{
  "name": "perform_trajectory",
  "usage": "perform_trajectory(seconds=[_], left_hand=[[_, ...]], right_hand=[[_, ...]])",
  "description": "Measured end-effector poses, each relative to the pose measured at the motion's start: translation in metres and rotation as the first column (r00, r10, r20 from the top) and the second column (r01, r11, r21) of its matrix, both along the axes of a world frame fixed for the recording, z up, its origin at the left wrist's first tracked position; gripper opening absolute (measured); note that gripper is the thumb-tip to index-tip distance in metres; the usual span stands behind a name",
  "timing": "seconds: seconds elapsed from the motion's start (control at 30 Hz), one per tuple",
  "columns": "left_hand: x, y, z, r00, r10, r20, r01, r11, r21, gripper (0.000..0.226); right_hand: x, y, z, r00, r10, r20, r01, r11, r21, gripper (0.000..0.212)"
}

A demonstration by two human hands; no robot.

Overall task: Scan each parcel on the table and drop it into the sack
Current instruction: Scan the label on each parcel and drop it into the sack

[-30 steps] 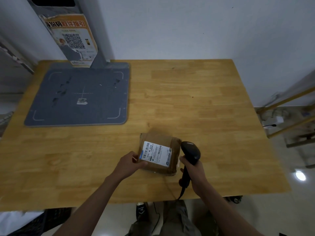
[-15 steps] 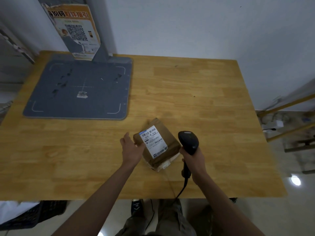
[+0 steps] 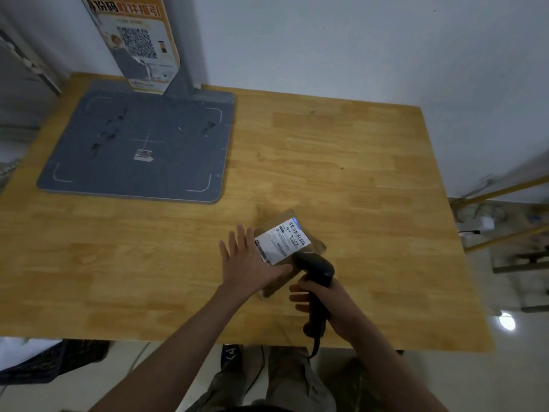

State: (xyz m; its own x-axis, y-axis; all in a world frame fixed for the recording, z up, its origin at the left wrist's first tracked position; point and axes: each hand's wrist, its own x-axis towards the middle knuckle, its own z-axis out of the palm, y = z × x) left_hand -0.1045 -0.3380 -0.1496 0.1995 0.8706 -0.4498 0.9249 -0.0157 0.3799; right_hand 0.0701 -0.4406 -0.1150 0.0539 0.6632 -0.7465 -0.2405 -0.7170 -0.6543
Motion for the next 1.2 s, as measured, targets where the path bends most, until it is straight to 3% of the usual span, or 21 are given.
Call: perform_trajectory(seconds=[0.1,0.23,0.37,0.5,0.73,0.83,1.03,1.2], left_hand=[[0.007,-0.009,-0.002,0.994,-0.054,-0.095,0.052,0.999,-0.015,0.153],[0.008,-0.001,-0.001,0.984,-0.129,-0.123,0.128,0.992,-0.014,0.153],[0.003,0.007,0.002,0.963,-0.233,-0.135,0.234,0.972,-0.01,0.152],[-0.004,0.016,0.01,0.926,-0.334,-0.178,0.342,0.939,0.015,0.15],[-0.012,0.026,0.029,0.851,-0.433,-0.297,0.481,0.87,0.11,0.149],[-0.012,0.025,0.031,0.842,-0.442,-0.309,0.501,0.854,0.141,0.149],[-0.011,0.024,0.033,0.834,-0.444,-0.327,0.513,0.842,0.164,0.148],[-0.011,0.023,0.031,0.834,-0.44,-0.333,0.514,0.84,0.175,0.15]], right_hand=[[0.01,0.009,0.007,0.994,-0.017,0.104,0.01,0.998,0.061,0.019],[0.021,0.03,0.028,0.925,0.145,0.35,-0.204,0.969,0.136,0.014],[0.028,0.052,0.039,0.704,0.339,0.624,-0.481,0.874,0.068,0.029],[0.03,0.061,0.049,0.499,0.468,0.729,-0.664,0.747,-0.026,0.058],[0.028,0.063,0.061,0.145,0.541,0.828,-0.812,0.543,-0.213,0.051],[0.026,0.064,0.066,0.038,0.542,0.84,-0.839,0.474,-0.268,0.052],[0.023,0.064,0.07,-0.029,0.529,0.848,-0.853,0.429,-0.296,0.053],[0.025,0.062,0.072,-0.011,0.525,0.851,-0.861,0.427,-0.275,0.056]])
